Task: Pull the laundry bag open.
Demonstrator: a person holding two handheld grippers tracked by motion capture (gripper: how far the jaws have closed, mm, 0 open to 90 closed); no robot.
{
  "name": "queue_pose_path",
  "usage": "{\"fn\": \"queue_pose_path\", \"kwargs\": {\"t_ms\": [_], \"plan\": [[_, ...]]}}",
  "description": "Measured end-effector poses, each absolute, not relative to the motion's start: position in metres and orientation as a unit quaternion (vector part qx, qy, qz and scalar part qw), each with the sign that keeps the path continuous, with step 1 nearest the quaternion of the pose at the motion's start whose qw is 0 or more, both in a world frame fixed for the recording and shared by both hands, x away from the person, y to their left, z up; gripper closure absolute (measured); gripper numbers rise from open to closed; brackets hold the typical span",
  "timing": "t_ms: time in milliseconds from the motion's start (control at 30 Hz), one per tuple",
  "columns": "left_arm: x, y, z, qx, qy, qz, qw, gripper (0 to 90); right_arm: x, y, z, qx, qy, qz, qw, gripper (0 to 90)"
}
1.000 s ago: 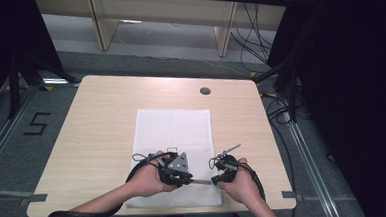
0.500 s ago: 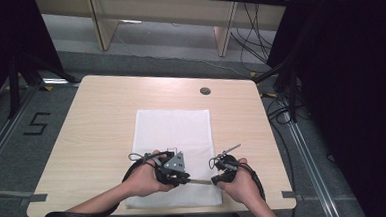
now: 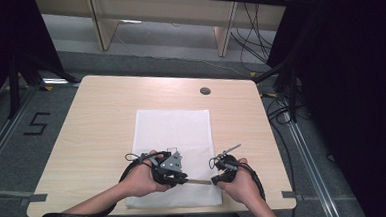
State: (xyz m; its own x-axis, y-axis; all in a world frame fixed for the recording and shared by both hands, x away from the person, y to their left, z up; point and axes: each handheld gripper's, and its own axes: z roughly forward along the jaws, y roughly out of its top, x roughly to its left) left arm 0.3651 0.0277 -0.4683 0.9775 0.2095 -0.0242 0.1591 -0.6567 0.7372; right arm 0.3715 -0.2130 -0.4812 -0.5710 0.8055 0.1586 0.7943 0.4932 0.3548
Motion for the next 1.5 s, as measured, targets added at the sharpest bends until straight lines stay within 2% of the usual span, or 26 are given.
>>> {"fn": "queue_pose_path", "kwargs": {"t_ms": [1500], "plan": [[0.367, 0.043, -0.464, 0.908, 0.098, 0.033, 0.406, 81.8, 0.371, -0.213, -0.481, 0.464, 0.863, 0.199, 0.015, 90.0]]}}
